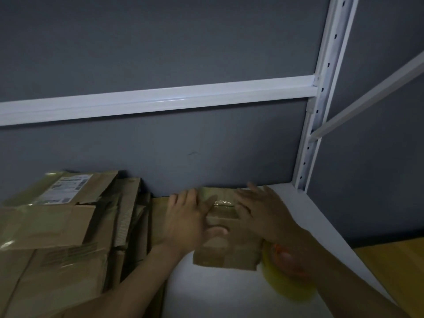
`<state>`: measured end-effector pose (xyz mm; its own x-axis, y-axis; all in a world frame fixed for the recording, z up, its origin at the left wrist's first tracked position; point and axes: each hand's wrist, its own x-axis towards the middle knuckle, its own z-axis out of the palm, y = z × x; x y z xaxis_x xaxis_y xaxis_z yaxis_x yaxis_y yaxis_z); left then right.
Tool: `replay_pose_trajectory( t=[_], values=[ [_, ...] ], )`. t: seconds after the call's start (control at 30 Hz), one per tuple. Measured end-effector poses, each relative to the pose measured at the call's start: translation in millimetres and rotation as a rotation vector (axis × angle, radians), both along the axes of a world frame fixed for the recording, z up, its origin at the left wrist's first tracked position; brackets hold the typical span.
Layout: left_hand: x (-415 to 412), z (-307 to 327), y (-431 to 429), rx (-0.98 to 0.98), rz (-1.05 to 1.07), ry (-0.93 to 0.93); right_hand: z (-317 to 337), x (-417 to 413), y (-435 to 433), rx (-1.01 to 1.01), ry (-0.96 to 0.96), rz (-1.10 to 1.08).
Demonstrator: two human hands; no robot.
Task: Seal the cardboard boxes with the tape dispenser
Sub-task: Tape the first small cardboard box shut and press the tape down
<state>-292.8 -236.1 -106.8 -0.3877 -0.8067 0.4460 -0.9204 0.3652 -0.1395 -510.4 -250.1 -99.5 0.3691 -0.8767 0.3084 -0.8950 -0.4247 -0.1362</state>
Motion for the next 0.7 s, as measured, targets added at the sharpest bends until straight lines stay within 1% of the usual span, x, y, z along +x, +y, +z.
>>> replay_pose_trajectory(
  t=[0.03, 0.1, 0.17, 0.23, 0.3, 0.33, 0.43, 0.57, 0.63, 0.7],
  values=[
    [-2.3, -1.6, -1.7, 0.017, -0.019, -0.008, -0.5, 9.6, 6.0, 0.064, 0.017, 0.027],
    [-4.6, -3.1, -5.6, 0.16, -0.052, -0.026, -1.3, 20.0, 13.3, 0.19, 0.013, 0.032],
    [-3.4, -3.0, -10.3, 0.269, -0.056, -0.025, -4.7, 16.4, 12.4, 0.203, -0.03, 0.03],
    [-3.2, -1.8, -12.0, 0.323, -0.083, 0.017, -7.2, 9.7, 13.4, 0.162, -0.025, 0.036],
    [-0.9, -2.9, -8.7, 0.409, -0.009, 0.062, -10.2, 6.5, 16.7, 0.162, -0.077, -0.016],
    [-2.4, -3.1, -8.2, 0.443, 0.038, 0.093, -11.2, 6.7, 18.1, 0.212, -0.116, -0.063],
    [-6.4, -2.3, -11.3, 0.538, 0.131, 0.317, -12.3, 12.9, 18.7, 0.319, -0.27, -0.189],
    [2.0, -0.7, -17.2, 0.546, 0.129, 0.66, -5.4, 16.2, 20.6, 0.382, -0.432, -0.297],
    [2.8, -2.2, -12.1, 0.543, 0.152, 0.767, -6.7, 15.9, 23.9, 0.388, -0.488, -0.295],
    [2.0, -10.0, -6.7, 0.529, 0.179, 0.843, -8.1, 16.1, 27.9, 0.431, -0.621, -0.325]
  ],
)
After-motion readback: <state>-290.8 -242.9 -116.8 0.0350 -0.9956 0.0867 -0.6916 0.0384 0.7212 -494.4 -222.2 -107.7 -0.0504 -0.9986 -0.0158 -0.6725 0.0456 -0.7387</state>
